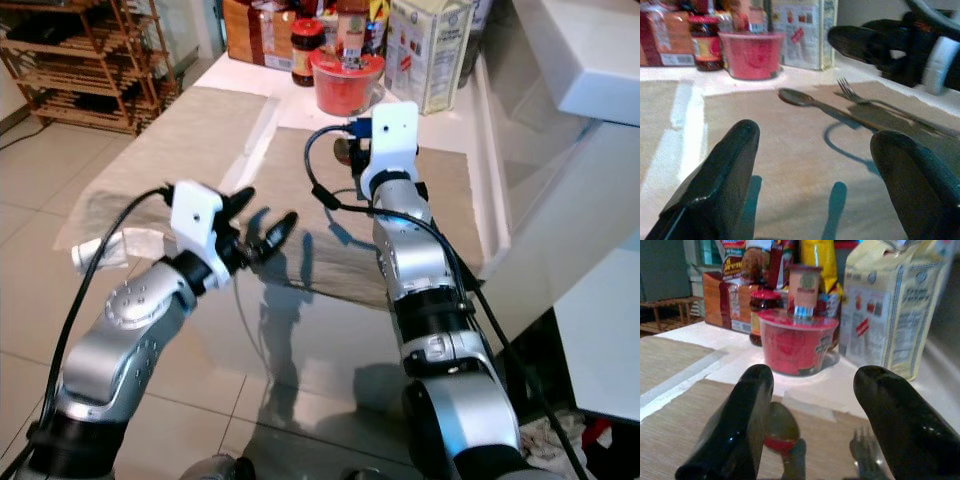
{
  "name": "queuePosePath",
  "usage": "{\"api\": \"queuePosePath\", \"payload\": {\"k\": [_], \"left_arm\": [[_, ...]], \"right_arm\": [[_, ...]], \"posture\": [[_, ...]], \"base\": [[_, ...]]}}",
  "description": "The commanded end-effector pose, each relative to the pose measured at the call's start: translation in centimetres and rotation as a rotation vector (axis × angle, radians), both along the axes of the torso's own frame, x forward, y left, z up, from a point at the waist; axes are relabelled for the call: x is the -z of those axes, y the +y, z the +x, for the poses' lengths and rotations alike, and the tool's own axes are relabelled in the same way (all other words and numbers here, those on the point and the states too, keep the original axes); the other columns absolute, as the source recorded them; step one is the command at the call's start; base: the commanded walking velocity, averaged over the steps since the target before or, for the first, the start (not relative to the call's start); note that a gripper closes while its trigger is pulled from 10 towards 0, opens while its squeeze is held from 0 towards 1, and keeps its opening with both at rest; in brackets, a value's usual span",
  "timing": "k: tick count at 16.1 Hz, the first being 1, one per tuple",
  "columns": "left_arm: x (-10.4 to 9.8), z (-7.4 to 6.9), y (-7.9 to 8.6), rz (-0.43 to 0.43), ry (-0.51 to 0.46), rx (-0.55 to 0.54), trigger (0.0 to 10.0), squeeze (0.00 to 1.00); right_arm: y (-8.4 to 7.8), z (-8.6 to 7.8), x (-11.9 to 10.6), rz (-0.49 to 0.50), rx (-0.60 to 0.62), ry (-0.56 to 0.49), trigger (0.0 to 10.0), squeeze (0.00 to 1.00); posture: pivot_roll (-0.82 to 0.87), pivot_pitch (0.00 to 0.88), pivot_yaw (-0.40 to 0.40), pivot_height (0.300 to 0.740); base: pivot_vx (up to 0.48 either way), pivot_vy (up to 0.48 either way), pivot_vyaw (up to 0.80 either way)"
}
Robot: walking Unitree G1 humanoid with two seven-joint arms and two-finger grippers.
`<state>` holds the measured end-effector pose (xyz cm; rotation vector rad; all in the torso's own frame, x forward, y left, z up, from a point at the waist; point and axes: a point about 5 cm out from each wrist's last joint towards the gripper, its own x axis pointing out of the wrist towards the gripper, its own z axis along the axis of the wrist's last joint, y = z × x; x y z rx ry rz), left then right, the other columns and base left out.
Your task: Setting the table
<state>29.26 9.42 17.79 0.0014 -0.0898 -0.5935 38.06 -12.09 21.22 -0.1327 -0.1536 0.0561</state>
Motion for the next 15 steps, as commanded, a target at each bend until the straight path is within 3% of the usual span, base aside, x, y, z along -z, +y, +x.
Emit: {"api": "queuePosePath", "payload": {"k": [1, 2, 5, 6, 8, 9, 12, 15], "left_arm": [[-0.2, 0.8, 0.3, 0.004, -0.019, -0.043, 10.0, 0.0], [-0.2, 1.5, 0.7, 0.004, -0.022, -0.081, 10.0, 0.0], [-0.7, 3.1, 1.6, -0.011, -0.041, -0.147, 10.0, 0.0], [-1.3, 3.6, 1.6, -0.017, -0.062, -0.148, 10.0, 0.0], [-1.9, 4.1, 1.3, -0.021, -0.086, -0.139, 10.0, 0.0], [-2.2, 4.7, 0.8, -0.025, -0.093, -0.132, 10.0, 0.0], [-2.3, 6.0, -0.1, -0.01, -0.102, -0.12, 10.0, 0.0], [-3.4, 8.0, -1.8, -0.023, -0.089, -0.125, 10.0, 0.0]], "right_arm": [[-0.3, -0.5, -0.3, -0.052, 0.002, -0.017, 10.0, 1.0], [-0.5, -1.1, 0.1, -0.048, -0.016, -0.006, 10.0, 0.0], [-1.3, -3.6, 1.2, -0.033, -0.052, -0.006, 10.0, 0.0], [-1.8, -5.6, 1.6, -0.013, -0.078, -0.022, 10.0, 0.0], [-2.0, -8.1, 1.9, -0.01, -0.093, -0.051, 10.0, 0.0], [-1.8, -10.0, 3.3, 0.012, -0.118, -0.022, 10.0, 0.0], [-1.6, -11.5, 4.2, -0.024, -0.113, 0.011, 10.0, 0.0], [-2.8, -13.4, 5.1, -0.026, -0.082, 0.08, 10.0, 0.0]], "posture": [[0.0, 0.044, 0.004, 0.74], [-0.02, 0.043, 0.004, 0.74], [-0.03, 0.04, 0.004, 0.74], [-0.05, 0.035, 0.007, 0.74], [-0.07, 0.036, 0.011, 0.74], [-0.1, 0.037, 0.018, 0.74], [-0.12, 0.039, 0.027, 0.74], [-0.17, 0.061, 0.036, 0.74]], "base": [[0.0, 0.0, 0.0], [0.0, 0.0, 0.0], [0.0, 0.0, 0.0], [0.0, 0.0, 0.0], [0.0, 0.0, 0.0], [0.0, 0.0, 0.0], [0.0, 0.0, 0.0], [0.0, 0.0, 0.0]]}}
